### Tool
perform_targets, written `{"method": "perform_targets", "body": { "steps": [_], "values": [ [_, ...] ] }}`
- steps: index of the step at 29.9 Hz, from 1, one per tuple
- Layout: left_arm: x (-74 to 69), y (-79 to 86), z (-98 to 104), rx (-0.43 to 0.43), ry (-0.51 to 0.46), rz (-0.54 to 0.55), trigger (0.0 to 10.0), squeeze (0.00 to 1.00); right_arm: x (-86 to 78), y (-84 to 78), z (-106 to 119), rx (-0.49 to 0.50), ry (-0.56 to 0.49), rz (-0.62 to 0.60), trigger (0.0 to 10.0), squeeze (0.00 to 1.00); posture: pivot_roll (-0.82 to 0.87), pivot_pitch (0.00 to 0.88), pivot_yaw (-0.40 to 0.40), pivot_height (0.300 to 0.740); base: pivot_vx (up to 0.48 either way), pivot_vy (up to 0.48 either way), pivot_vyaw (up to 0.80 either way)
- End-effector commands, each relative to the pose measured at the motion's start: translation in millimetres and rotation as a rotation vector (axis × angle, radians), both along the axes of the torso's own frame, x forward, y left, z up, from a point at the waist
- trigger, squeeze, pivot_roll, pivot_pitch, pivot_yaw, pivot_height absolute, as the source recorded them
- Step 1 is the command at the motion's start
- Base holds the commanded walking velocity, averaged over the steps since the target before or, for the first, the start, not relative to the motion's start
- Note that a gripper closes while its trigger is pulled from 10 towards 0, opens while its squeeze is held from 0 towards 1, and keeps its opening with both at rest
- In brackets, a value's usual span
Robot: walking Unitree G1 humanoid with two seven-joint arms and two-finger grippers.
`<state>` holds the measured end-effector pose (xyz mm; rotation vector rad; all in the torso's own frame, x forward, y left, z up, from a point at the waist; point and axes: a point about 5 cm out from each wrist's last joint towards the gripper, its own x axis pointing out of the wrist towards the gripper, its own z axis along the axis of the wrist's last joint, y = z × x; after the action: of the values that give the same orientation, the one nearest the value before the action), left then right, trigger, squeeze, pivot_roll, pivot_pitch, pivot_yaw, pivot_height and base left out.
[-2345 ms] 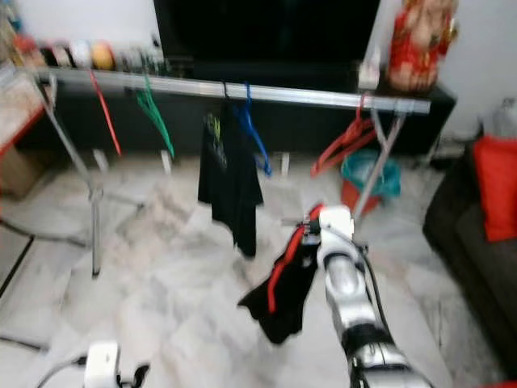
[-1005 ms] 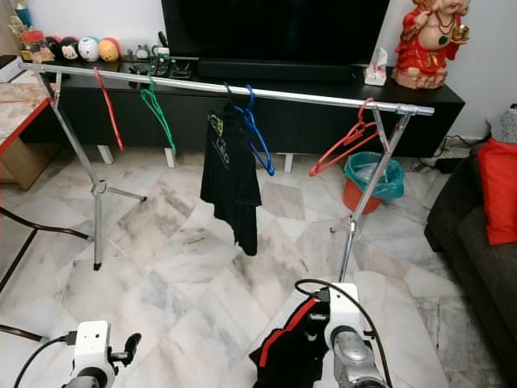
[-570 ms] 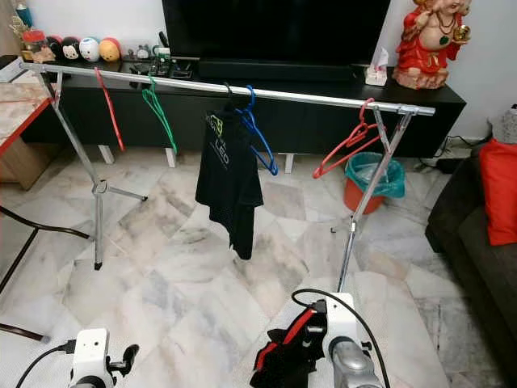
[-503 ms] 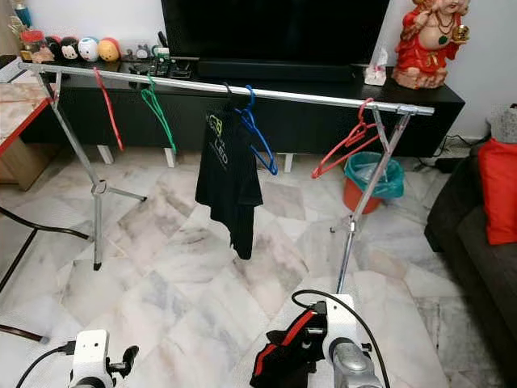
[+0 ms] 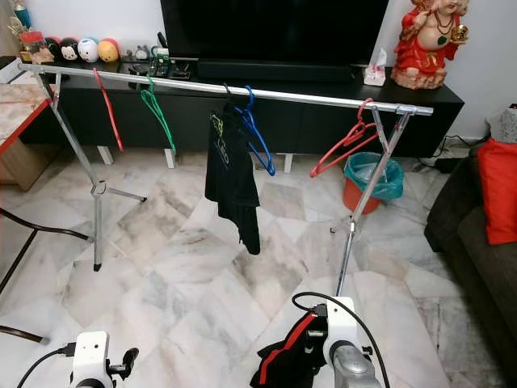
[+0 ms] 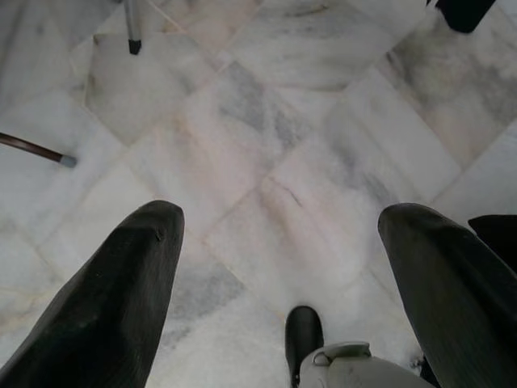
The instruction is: Hang hanger
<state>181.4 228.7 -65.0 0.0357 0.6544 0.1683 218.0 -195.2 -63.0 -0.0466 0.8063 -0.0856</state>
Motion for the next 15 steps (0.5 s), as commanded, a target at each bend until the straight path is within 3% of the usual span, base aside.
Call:
{"method": "perform_targets", "body": {
  "steps": [1,15],
  "values": [
    [-3.8,1.4,-2.3,-0.007,0.022,0.004,10.0,0.00,2.2,-1.6,1.8,0.000,-0.015,-0.010,10.0,0.00,0.04,0.000,-0.043,0.740,0.270,0.000,0.00],
    [-3.9,-1.6,-3.4,-0.013,0.028,-0.002,10.0,0.00,10.5,-4.6,8.1,-0.004,-0.057,-0.024,10.0,0.00,0.04,0.000,-0.047,0.740,0.280,0.000,0.00]
  ]
}}
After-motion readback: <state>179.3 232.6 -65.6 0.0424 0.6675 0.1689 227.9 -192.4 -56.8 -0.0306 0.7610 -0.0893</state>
